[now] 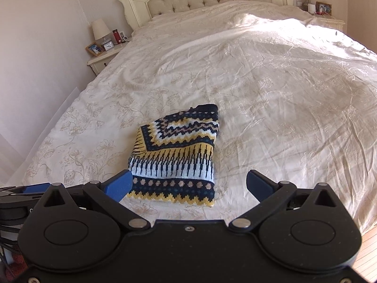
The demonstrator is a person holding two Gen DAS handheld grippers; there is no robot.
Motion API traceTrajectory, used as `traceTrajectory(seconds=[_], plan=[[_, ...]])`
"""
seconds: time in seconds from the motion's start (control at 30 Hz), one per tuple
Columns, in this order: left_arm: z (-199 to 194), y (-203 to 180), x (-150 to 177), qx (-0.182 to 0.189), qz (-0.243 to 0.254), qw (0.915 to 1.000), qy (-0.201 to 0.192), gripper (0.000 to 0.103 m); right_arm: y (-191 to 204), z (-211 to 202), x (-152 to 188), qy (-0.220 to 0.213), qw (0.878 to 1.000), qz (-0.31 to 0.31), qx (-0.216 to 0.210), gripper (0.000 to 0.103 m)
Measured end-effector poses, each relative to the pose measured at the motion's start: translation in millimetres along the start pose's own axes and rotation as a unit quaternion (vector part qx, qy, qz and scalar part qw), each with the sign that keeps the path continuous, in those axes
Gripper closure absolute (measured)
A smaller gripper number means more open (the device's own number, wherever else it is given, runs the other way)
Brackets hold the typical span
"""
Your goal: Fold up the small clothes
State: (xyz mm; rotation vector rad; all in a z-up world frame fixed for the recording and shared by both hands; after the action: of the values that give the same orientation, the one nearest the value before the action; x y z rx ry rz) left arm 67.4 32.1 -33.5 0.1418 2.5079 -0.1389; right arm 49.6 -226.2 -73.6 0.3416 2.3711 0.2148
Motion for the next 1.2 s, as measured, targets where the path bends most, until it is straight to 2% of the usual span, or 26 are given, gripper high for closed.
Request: traceTrajectory(seconds=[0.4, 1.2], plan=[[5, -1, 0, -0.007, -0.007, 0.9999, 0.011, 0.028, -3, 10, 1, 0.022, 1.0, 0.007, -0.009, 0.001], [12, 0, 3, -0.002, -0.016, 0.9995, 0.028, 0.028, 3, 15, 3, 0.028, 1.0, -0.01, -0.009, 0.001]])
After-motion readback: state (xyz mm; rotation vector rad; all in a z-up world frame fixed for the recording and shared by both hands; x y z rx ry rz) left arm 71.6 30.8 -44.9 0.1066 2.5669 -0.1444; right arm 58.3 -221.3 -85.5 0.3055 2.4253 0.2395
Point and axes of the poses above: each gripper's, at about its wrist camera, not at the fingertips, and z roughly the way its jaws point, y to its left, x to its underside, the point moved 1 cm from there along z, roughly the way its jaws point, and after that the axes turned 9 degrees about x, right-handed, at the moved point
